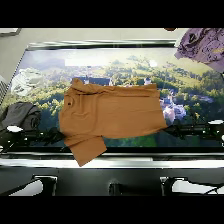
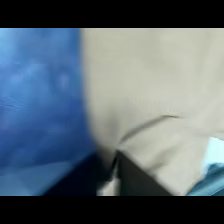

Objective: Fold the clothes and pants, and hang the long-sleeved shirts on hangers.

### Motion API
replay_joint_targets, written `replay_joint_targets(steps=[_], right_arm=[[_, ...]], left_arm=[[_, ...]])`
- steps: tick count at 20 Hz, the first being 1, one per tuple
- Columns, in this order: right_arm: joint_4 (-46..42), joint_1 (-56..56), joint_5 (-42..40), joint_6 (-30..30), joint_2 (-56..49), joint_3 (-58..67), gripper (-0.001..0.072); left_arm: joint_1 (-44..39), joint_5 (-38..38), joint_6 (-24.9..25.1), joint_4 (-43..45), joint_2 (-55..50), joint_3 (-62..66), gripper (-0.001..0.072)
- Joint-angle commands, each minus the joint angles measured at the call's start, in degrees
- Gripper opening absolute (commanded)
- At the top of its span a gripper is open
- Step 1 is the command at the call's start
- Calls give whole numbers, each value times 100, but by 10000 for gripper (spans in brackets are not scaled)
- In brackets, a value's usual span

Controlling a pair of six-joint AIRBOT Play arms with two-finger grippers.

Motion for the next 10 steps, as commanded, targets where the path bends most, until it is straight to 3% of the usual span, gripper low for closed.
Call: replay_joint_targets(steps=[1, 6, 10], right_arm=[[4, -2, 142, -70, 17, 2, 26], [748, 190, 216, -203, 415, 186, 23], [389, 1565, -435, 444, 874, 1572, 23]], left_arm=[[-138, 232, -11, -92, -66, 11, 18], [-385, 111, -120, -286, 48, 680, 16], [-879, 107, -590, -280, 76, 2203, 16]])
